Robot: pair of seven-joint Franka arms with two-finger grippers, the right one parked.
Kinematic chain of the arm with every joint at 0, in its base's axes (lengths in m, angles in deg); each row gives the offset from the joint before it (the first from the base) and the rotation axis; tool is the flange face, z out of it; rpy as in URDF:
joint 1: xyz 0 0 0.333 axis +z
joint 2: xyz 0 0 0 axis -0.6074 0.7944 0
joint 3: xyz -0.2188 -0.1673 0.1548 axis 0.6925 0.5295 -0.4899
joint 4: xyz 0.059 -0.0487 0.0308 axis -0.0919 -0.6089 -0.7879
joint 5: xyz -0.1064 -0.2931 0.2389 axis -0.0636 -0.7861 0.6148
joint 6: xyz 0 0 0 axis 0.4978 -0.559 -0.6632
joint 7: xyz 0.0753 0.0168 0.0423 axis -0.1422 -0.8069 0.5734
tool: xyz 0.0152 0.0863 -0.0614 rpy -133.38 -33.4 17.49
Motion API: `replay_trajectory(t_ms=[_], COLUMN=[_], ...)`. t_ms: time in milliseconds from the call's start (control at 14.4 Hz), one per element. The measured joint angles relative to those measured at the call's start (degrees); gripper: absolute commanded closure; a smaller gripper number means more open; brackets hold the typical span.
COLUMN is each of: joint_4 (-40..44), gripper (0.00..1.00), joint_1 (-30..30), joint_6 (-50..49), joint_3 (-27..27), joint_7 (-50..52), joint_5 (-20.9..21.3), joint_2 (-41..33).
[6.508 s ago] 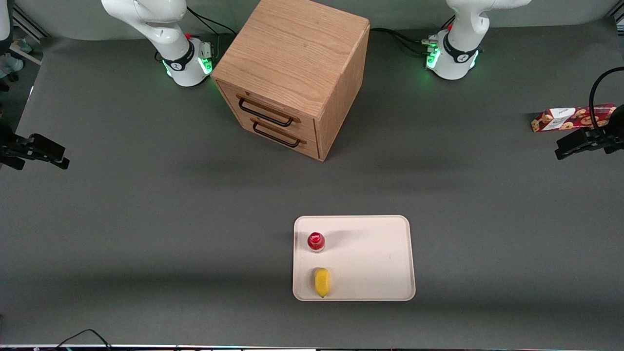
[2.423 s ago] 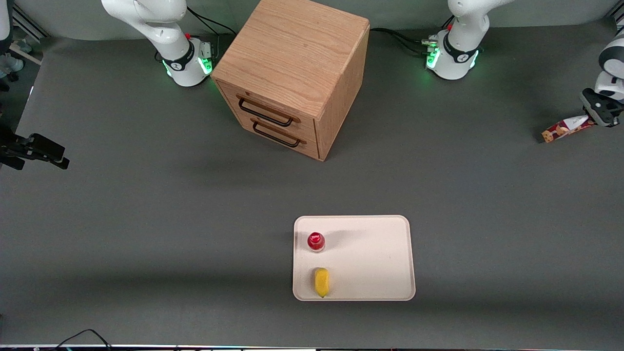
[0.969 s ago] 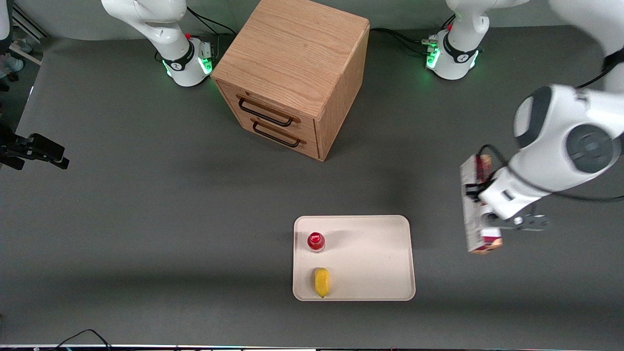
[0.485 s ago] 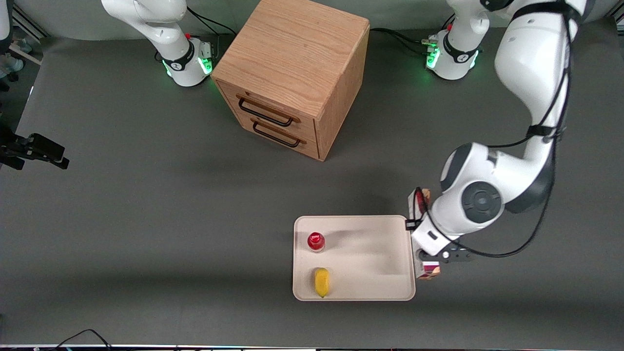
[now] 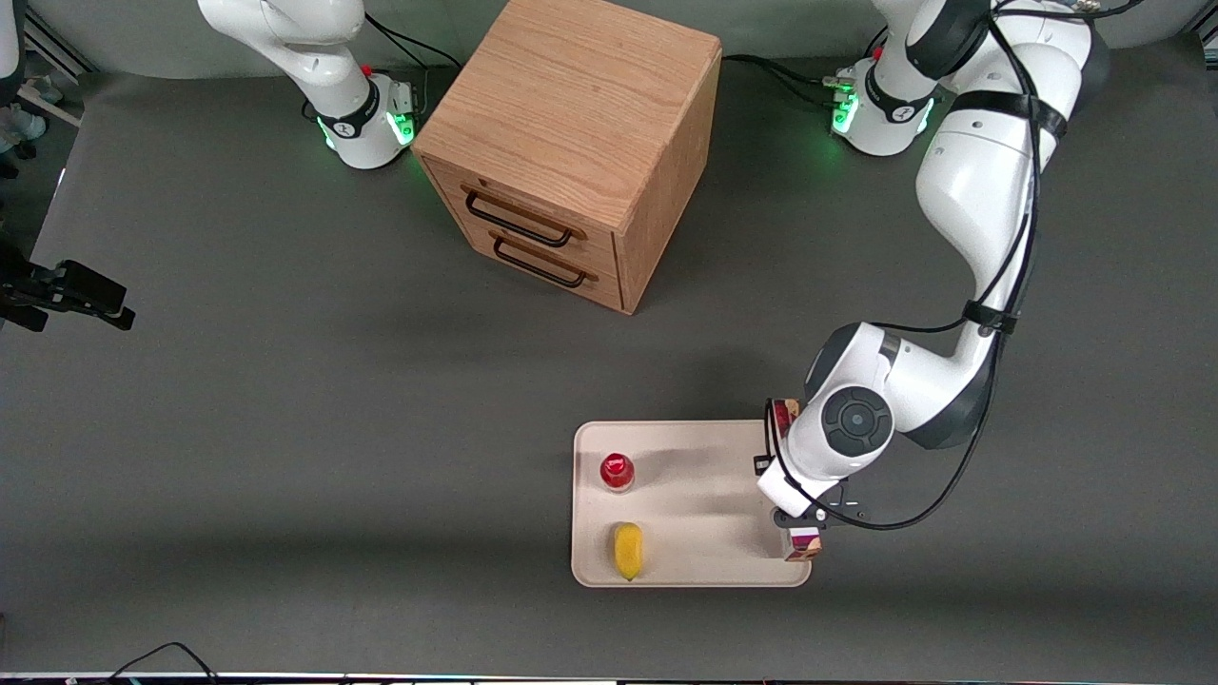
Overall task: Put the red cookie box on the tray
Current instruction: 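Lower the cookie box onto the tray beside the apple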
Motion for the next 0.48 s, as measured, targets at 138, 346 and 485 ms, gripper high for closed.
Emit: replay_trajectory(t_ms=[138,346,485], joint_4=[0.57,0.74,0.75], gripper=[0.98,0.58,0.19], joint_1=[-0.26,-0.46,-0.61], joint_6=[0.04,0.19,0.56], joint_3=[0.01,0.01,0.01], joint_7=[0.53,0.73,0.85], joint_5=[0.05,0.15,0.34], joint_2=[0.45,0.54,0.71])
